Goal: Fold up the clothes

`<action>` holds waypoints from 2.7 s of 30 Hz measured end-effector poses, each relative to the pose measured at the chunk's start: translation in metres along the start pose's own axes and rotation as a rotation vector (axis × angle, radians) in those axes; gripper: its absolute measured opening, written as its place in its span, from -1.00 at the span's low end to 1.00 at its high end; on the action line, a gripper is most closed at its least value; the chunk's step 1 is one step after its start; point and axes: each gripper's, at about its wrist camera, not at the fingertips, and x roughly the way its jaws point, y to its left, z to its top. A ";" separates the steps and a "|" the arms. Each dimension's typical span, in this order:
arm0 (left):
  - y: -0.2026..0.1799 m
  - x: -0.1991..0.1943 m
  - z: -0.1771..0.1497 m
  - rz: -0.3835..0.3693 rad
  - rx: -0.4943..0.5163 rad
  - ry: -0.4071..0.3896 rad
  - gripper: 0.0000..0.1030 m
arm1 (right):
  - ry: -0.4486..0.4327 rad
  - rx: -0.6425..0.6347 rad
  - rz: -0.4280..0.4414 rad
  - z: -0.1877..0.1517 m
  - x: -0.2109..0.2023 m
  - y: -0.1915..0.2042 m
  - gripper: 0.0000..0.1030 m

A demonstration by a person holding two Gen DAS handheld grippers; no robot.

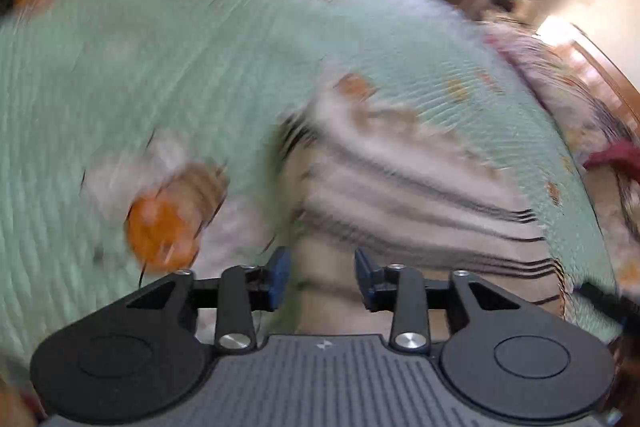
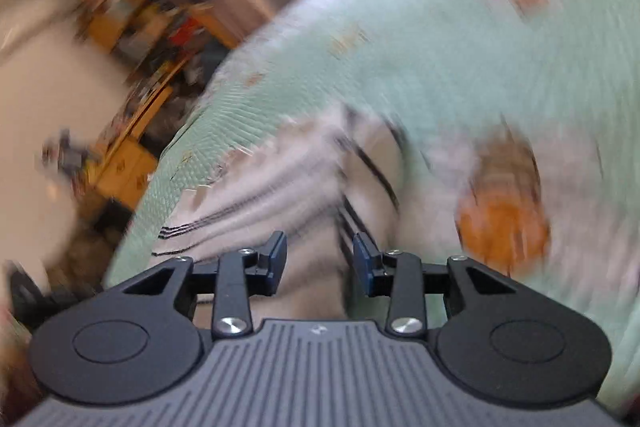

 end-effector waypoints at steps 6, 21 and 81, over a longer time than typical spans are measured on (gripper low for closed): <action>-0.065 0.058 -0.020 0.043 0.160 0.077 0.78 | -0.060 0.076 0.107 0.038 0.056 -0.011 0.25; -0.104 0.088 -0.038 0.031 0.187 0.077 0.98 | 0.042 -0.307 -0.013 0.045 0.153 0.001 -0.38; -0.097 0.088 0.029 -0.198 -0.014 -0.027 0.98 | 0.302 -0.840 0.670 -0.091 0.110 0.149 0.24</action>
